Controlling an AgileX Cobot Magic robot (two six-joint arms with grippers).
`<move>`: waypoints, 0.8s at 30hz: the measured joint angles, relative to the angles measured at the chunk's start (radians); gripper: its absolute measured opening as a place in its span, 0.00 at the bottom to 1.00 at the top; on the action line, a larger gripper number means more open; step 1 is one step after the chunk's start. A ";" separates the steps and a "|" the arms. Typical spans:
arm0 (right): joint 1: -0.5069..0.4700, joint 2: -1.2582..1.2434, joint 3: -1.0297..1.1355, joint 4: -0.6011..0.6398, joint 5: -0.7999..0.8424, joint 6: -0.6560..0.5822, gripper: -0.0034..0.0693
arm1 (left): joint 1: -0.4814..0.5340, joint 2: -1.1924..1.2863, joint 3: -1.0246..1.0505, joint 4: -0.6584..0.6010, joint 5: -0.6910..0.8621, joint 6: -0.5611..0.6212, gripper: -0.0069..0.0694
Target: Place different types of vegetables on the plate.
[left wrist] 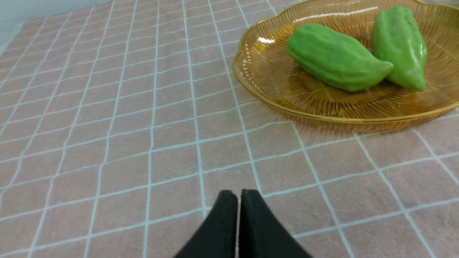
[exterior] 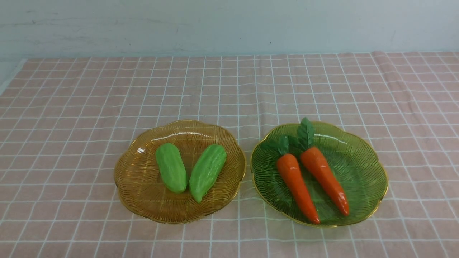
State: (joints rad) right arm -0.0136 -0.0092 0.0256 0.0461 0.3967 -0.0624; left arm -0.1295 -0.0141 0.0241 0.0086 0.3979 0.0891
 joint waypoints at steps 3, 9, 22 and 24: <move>0.000 0.000 0.000 0.000 0.000 0.000 0.03 | 0.000 0.000 0.000 0.000 0.000 0.000 0.09; 0.000 0.000 0.000 0.002 0.000 0.000 0.03 | 0.000 0.000 0.000 0.000 0.000 0.000 0.09; 0.000 0.000 0.000 0.002 0.000 0.018 0.03 | 0.000 0.000 0.000 0.000 0.000 0.000 0.09; 0.000 0.000 0.000 0.002 0.000 0.018 0.03 | 0.000 0.000 0.000 0.000 0.000 0.000 0.09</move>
State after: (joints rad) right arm -0.0136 -0.0092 0.0256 0.0485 0.3967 -0.0440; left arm -0.1295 -0.0141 0.0241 0.0086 0.3978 0.0891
